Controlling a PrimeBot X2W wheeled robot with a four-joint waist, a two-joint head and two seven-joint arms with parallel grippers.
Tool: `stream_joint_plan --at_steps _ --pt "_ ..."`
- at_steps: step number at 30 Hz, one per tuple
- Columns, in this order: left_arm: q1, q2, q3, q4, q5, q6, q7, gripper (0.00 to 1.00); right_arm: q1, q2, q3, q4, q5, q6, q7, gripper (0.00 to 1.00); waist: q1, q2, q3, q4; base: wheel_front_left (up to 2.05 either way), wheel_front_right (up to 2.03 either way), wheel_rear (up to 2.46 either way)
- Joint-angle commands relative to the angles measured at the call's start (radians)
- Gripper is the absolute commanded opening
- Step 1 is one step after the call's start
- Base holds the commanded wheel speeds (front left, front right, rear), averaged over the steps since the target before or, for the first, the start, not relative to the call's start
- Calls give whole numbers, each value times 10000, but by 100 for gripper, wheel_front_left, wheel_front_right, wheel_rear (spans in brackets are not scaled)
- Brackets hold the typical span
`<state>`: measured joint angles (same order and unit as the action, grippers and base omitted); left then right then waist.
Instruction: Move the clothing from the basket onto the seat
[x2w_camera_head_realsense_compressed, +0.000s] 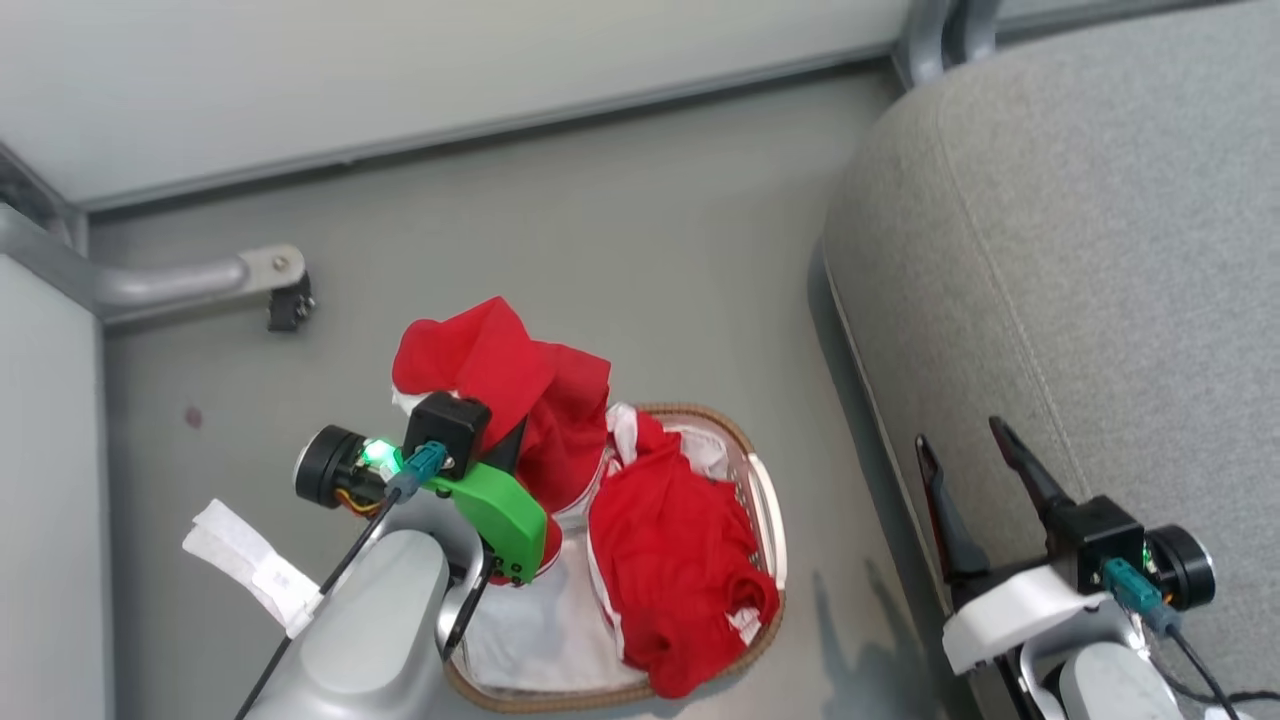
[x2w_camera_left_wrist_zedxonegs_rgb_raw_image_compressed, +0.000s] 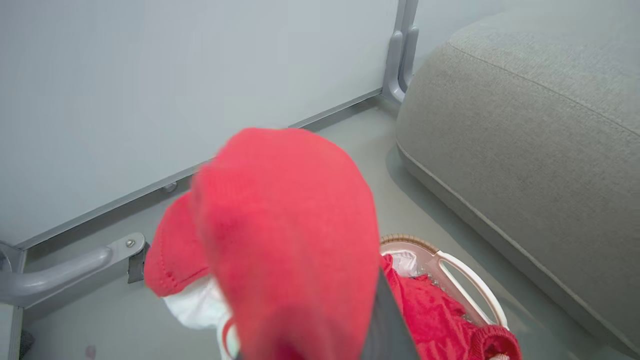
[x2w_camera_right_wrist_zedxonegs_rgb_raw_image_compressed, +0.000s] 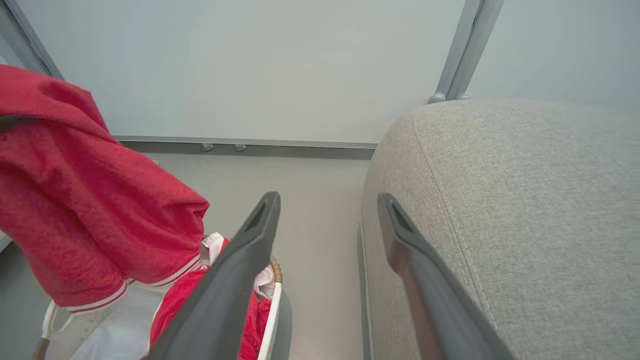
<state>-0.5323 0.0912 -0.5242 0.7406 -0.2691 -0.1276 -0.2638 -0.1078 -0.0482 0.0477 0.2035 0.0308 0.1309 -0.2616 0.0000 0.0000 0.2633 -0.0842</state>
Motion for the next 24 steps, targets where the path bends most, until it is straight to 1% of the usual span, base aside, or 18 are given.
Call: stream_joint_plan --at_steps 1,3,7,10,15,20,24 --pt "145 78 -117 -208 -143 -50 -13 0 311 -40 14 53 -49 -3 -53 100 0 0 -1624 489 0 0 0" --pt "-78 221 -371 -498 -299 -51 -12 0 497 -41 39 85 -46 -3 -51 100 0 0 -1939 498 0 0 0" --pt "-635 480 -882 -1080 -982 -41 0 0 840 -42 76 131 -69 -3 -53 100 0 0 -2464 504 0 0 0" --pt "-1248 799 -1277 -1559 -1393 -40 164 0 928 -38 101 114 -116 -3 -53 100 0 0 -2644 505 0 0 0" --pt "-2271 1264 -1697 -2211 -1668 -40 509 0 901 -38 157 73 -173 -3 -51 100 0 0 -2842 521 0 0 0" --pt "-3146 1401 -1875 -2576 -1986 -39 748 0 699 -39 264 63 -269 -3 -53 100 0 0 -2936 560 0 0 0" --pt "-3741 1343 -2055 -2723 -2027 -38 746 0 477 -40 453 98 -392 -3 -53 100 0 0 -2945 622 0 0 0"
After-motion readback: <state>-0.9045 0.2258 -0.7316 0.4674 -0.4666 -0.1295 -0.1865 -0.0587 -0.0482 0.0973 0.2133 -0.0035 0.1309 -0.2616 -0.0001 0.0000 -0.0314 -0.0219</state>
